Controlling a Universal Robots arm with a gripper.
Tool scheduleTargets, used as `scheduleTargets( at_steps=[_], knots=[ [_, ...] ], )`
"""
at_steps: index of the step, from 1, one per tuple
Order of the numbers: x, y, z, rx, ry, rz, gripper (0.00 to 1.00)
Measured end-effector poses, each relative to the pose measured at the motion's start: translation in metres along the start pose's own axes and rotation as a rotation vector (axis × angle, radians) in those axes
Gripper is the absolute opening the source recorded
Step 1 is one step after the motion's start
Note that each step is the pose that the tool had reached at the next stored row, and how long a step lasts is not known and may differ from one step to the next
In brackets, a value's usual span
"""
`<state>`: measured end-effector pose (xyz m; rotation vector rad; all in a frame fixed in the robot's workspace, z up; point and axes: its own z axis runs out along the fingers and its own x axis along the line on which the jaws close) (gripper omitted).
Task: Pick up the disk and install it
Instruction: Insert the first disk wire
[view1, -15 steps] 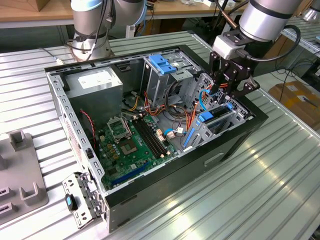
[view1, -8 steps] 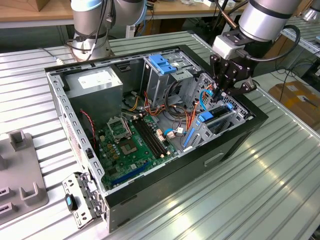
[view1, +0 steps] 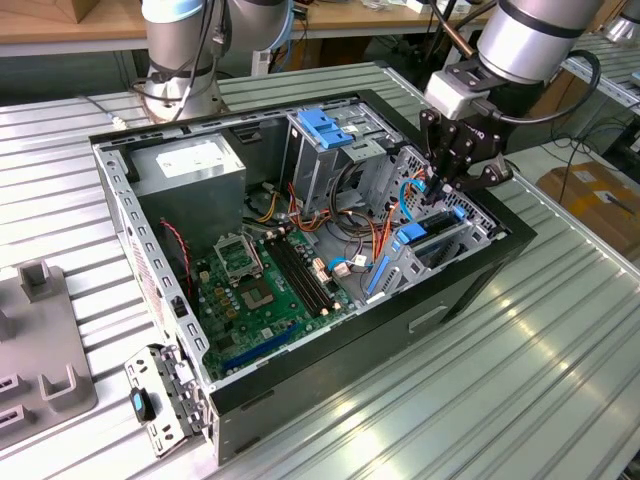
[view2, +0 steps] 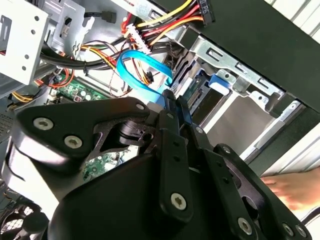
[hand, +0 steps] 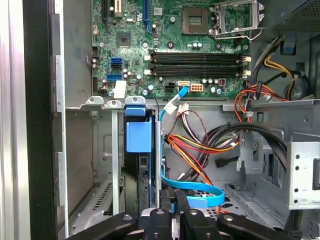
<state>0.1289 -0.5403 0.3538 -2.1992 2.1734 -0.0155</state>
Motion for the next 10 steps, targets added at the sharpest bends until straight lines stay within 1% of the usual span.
scheduleTargets(
  at_steps=[1, 3, 4, 6, 7, 9, 10],
  knots=[
    [0.0015, 0.0005, 0.0002, 0.0136, -0.0003, -0.006, 0.16],
    [0.0025, 0.0022, 0.0003, 0.0247, -0.0002, -0.008, 0.16],
    [0.0037, 0.0041, 0.0004, 0.0321, -0.0001, -0.009, 0.16],
    [0.0053, 0.0075, 0.0006, 0.0388, -0.0001, -0.010, 0.16],
    [0.0064, 0.0108, 0.0007, 0.0430, -0.0001, -0.010, 0.16],
    [0.0077, 0.0162, 0.0007, 0.0487, 0.0001, -0.011, 0.16],
    [0.0085, 0.0177, 0.0008, 0.0507, 0.0001, -0.011, 0.16]
  ],
)
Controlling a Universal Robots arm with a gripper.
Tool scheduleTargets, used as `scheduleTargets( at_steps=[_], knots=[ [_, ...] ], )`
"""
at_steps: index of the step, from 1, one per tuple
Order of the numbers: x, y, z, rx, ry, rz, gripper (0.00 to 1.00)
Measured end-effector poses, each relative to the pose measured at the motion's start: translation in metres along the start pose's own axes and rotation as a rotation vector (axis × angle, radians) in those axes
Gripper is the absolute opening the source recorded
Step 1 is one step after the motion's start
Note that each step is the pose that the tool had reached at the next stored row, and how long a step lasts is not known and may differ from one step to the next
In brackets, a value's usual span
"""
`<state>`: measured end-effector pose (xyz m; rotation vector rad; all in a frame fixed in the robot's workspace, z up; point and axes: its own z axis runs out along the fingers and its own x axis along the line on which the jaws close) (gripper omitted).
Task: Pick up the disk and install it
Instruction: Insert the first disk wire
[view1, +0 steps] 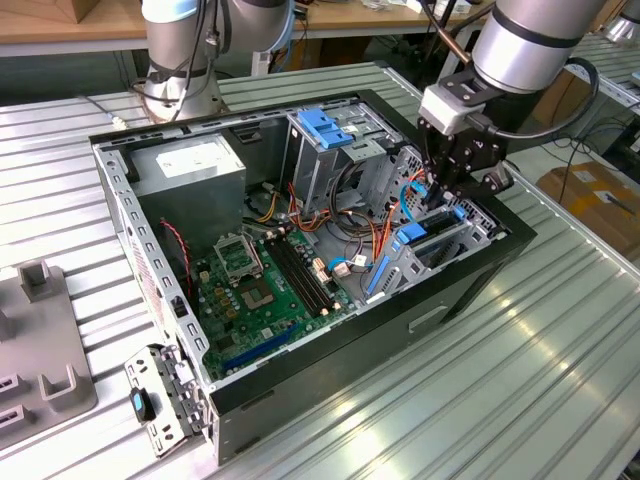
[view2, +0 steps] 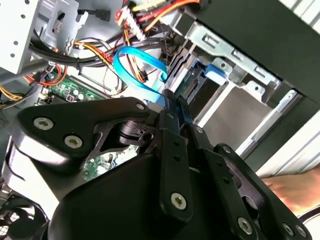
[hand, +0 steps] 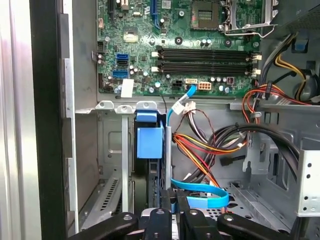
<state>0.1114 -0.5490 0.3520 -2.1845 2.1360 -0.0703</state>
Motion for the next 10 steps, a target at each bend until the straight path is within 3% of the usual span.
scheduleTargets(
  at_steps=[5, 10],
  knots=[
    [0.0073, 0.0038, 0.0005, 0.0172, -0.0001, -0.005, 0.16],
    [0.0096, 0.0083, 0.0008, 0.0238, -0.0002, -0.008, 0.16]
  ],
)
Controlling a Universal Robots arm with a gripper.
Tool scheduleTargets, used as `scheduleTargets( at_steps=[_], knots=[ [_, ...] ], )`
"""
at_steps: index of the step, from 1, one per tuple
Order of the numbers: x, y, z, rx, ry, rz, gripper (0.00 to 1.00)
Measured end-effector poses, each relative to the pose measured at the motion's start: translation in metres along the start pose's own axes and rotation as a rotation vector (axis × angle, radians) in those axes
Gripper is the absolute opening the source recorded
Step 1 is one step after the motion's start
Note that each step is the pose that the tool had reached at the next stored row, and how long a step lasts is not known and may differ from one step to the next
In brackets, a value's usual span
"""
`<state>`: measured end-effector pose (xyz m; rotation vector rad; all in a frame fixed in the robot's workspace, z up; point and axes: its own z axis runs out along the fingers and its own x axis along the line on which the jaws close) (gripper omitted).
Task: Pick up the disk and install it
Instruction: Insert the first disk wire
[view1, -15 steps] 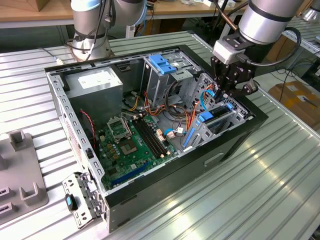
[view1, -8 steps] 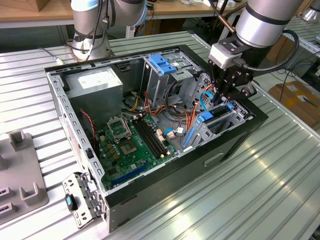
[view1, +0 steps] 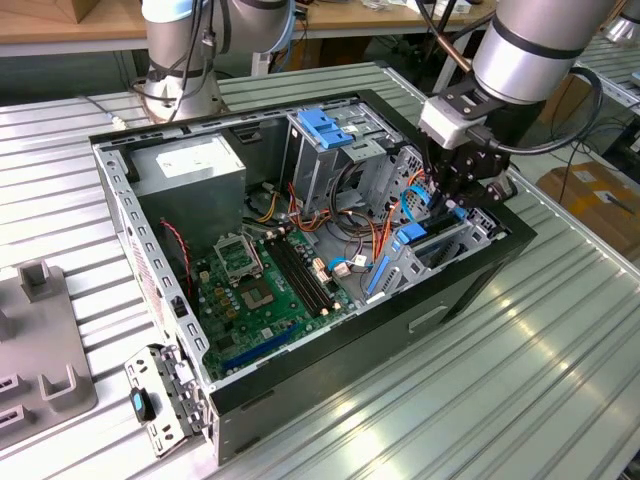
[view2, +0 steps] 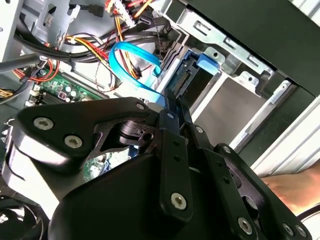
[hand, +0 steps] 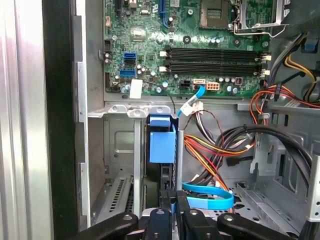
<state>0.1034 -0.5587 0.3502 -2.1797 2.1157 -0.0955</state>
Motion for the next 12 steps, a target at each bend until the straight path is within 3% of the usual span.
scheduleTargets(
  at_steps=[4, 12],
  knots=[
    [0.0002, 0.0008, 0.0017, 0.0065, -0.0004, -0.007, 0.16],
    [0.0018, 0.0016, 0.0022, 0.0067, -0.0007, -0.007, 0.16]
  ],
)
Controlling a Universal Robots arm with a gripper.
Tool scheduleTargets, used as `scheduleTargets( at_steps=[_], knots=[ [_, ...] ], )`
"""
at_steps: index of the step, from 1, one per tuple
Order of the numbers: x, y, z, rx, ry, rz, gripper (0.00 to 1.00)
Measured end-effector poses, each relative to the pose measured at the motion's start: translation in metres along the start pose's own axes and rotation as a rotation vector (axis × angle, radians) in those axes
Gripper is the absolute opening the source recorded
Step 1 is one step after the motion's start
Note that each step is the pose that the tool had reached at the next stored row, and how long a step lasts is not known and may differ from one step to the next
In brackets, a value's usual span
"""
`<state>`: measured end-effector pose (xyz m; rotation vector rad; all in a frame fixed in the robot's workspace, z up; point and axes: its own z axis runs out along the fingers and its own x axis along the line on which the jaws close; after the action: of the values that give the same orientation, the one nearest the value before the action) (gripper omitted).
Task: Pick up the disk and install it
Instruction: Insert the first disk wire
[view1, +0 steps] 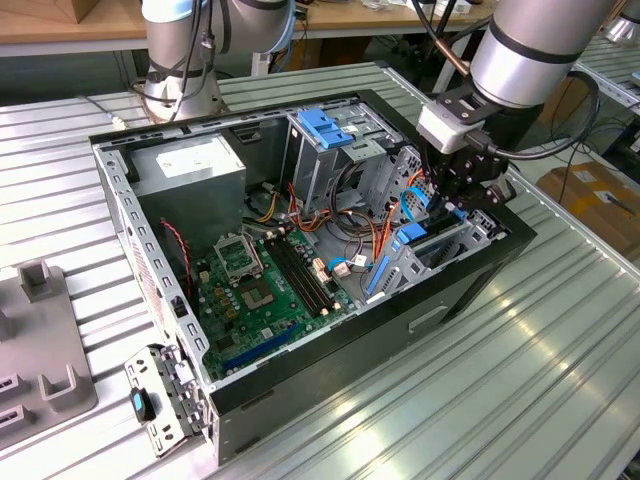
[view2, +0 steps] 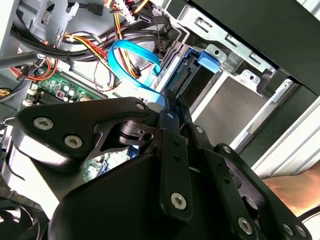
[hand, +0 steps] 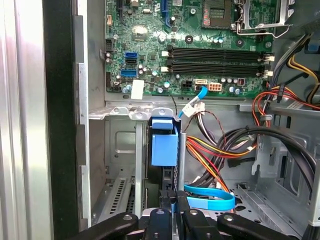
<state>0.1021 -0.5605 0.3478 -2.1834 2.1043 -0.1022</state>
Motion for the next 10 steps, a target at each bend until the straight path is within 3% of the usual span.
scheduleTargets(
  at_steps=[10],
  knots=[
    [0.0008, 0.0011, 0.0040, -0.0001, 0.0003, 0.000, 0.16]
  ],
)
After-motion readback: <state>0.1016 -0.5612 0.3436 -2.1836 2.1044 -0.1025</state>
